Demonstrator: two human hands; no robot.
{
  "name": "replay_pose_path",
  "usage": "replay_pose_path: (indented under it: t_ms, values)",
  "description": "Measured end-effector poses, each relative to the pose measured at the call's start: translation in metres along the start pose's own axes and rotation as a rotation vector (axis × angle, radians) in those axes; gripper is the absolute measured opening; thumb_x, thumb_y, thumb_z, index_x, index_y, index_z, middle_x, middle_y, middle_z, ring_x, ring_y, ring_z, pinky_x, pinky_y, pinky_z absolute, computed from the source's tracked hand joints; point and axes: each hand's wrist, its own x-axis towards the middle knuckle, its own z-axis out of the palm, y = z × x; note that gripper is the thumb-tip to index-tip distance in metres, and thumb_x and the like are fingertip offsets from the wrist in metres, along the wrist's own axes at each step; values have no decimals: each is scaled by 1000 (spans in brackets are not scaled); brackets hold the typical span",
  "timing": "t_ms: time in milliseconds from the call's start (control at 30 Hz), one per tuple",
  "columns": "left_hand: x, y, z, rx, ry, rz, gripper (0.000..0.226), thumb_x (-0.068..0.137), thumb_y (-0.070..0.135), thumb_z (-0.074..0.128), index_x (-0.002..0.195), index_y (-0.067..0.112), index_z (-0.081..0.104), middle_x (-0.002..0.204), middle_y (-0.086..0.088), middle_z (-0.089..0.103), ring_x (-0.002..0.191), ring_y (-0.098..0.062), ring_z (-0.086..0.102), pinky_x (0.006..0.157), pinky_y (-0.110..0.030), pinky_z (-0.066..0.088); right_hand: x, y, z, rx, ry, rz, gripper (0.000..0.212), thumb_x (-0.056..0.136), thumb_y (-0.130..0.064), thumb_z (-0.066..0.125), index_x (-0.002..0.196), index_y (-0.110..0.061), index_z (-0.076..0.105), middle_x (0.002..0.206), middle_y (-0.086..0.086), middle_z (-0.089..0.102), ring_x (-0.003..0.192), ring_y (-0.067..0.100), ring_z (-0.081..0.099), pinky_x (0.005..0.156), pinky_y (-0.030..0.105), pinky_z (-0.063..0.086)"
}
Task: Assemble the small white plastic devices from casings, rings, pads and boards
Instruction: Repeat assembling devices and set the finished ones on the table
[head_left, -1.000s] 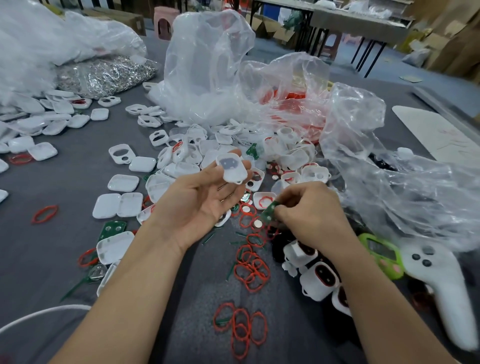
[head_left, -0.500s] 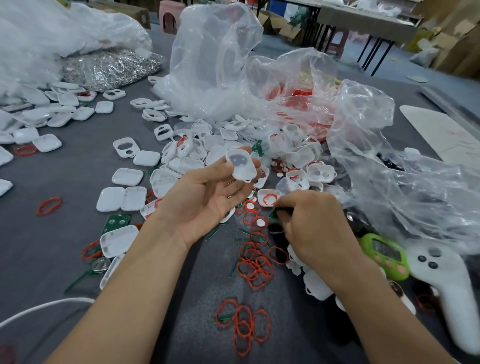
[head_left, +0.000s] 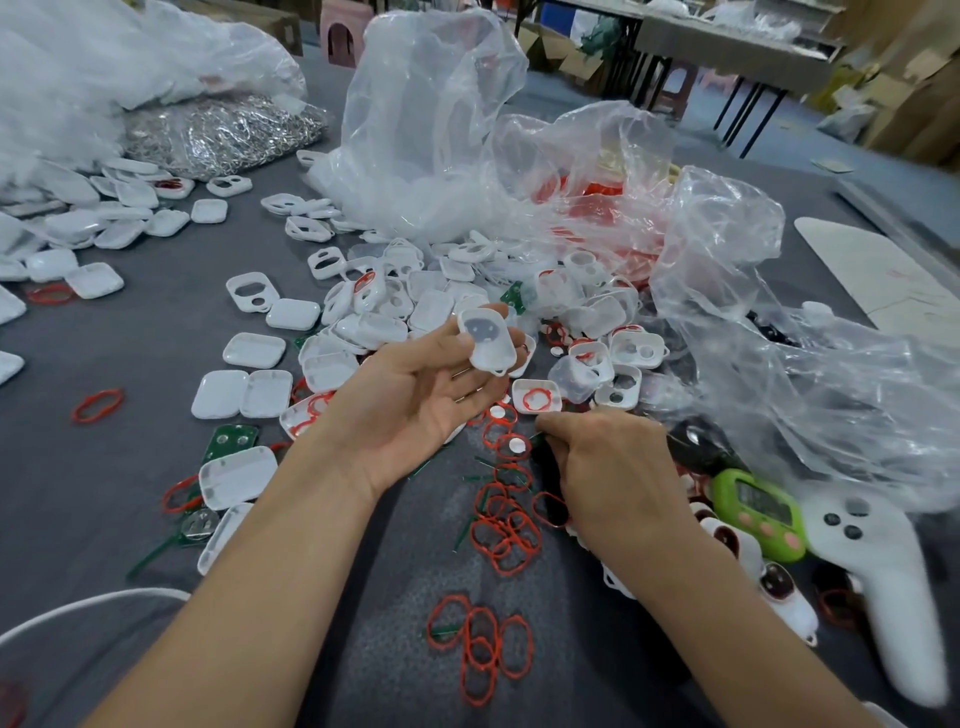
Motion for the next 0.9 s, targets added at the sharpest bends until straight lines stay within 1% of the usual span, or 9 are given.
replay_pose_path:
  t_ms: [167,233,333,467,567,667,733,833,900]
  values:
    - [1,-2,-1,5,-18,-11,40,88,8,58,127,8,67,128,-18,70,117,-27,67,97,-32,56,-4,2,4,-3,11,-19,22,96,-13,57,101,-20,78,83,9,72,76,30,64,71,37,45]
    - [1,-3,-1,19,-24,-16,37,88,8,59,122,9,73,131,-18,69,116,-25,67,102,-33,52,-5,1,5,-11,14,-22,20,94,-11,60,98,-18,78,79,8,71,73,30,63,68,36,43]
    - [0,-5,-2,26,-35,-22,35,88,9,60,118,11,77,133,-18,68,119,-24,66,109,-36,46,-6,2,6,-19,36,-47,16,90,-8,63,92,-17,77,72,8,69,68,29,62,64,35,45]
    - [0,-6,-3,27,-32,-26,35,89,8,58,118,11,78,133,-17,68,116,-23,68,107,-36,47,-7,2,6,-64,5,-59,15,92,-11,59,91,-19,72,75,5,67,72,26,61,64,32,32]
    - [0,-7,-4,14,-22,-24,35,89,8,58,119,11,76,132,-16,68,109,-22,72,101,-34,52,-9,-1,2,-96,15,-51,13,82,-6,65,78,-18,69,63,3,63,60,25,58,62,29,28]
    - [0,-7,-4,25,-25,-23,36,89,9,59,122,11,74,133,-15,68,111,-22,71,98,-33,55,-9,-5,-2,-154,33,-90,13,68,-6,68,67,-19,68,53,-1,60,50,22,57,58,26,27]
    - [0,-8,-4,40,-21,-28,38,89,9,58,125,10,71,132,-15,69,113,-23,70,101,-33,53,-10,-6,-3,-167,12,-95,13,73,-6,68,74,-19,69,60,0,64,57,23,60,60,28,27]
    - [-1,-9,-2,52,-15,-35,40,88,9,57,127,10,69,130,-15,70,113,-24,70,103,-34,50,-11,-5,-1,-170,-32,-82,19,89,-9,55,92,-20,70,78,2,70,75,24,64,67,32,27]
    - [-2,-9,0,62,-14,-40,41,88,9,57,128,9,68,131,-15,69,112,-24,71,102,-33,51,-11,-6,-3,-156,-26,-80,18,90,-8,56,91,-18,71,78,5,71,76,27,65,67,32,28]
